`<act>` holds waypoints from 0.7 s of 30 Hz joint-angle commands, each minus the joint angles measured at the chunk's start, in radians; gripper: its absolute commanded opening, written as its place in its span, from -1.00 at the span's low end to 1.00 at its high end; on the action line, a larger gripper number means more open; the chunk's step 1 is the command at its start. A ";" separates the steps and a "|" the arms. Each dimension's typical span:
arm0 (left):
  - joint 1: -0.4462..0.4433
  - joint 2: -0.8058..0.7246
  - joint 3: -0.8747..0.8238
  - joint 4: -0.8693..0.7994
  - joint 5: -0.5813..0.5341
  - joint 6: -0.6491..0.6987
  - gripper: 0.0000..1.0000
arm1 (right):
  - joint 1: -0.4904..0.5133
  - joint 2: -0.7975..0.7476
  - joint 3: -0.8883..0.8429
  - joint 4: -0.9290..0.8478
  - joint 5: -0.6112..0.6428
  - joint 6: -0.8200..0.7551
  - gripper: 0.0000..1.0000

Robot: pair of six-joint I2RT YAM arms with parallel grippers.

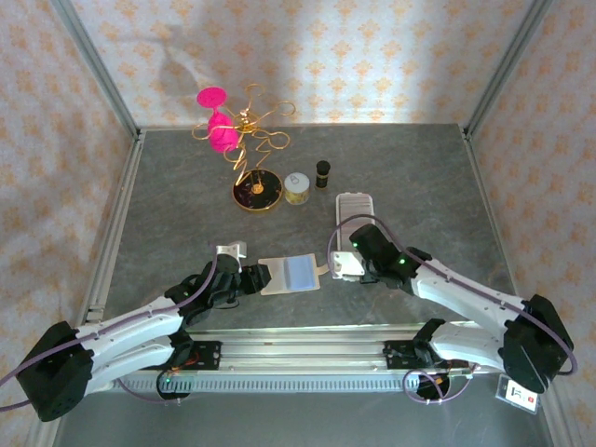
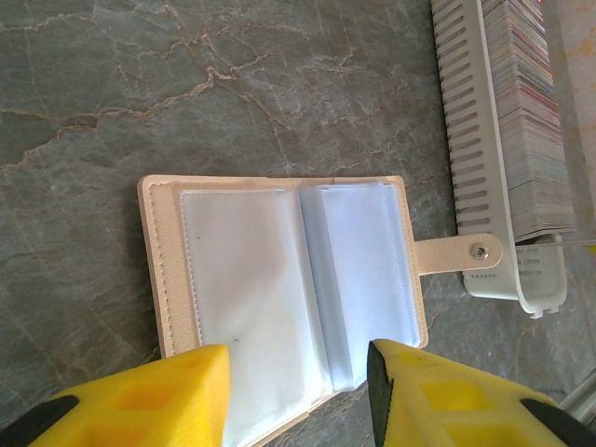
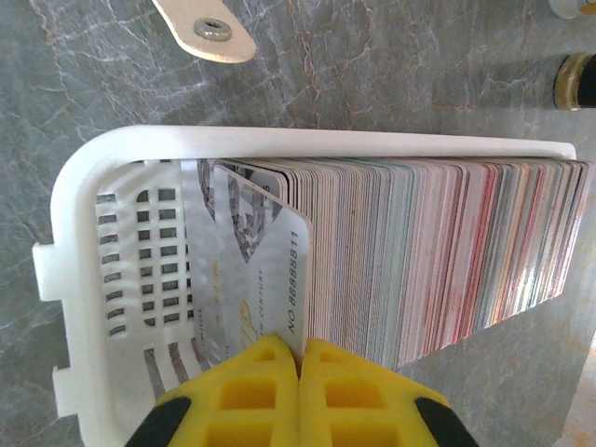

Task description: Put the credit cards into the card holder

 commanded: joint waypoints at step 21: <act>-0.004 0.011 0.088 -0.086 -0.023 0.030 -0.04 | -0.004 -0.216 0.138 -0.133 -0.285 0.381 -1.00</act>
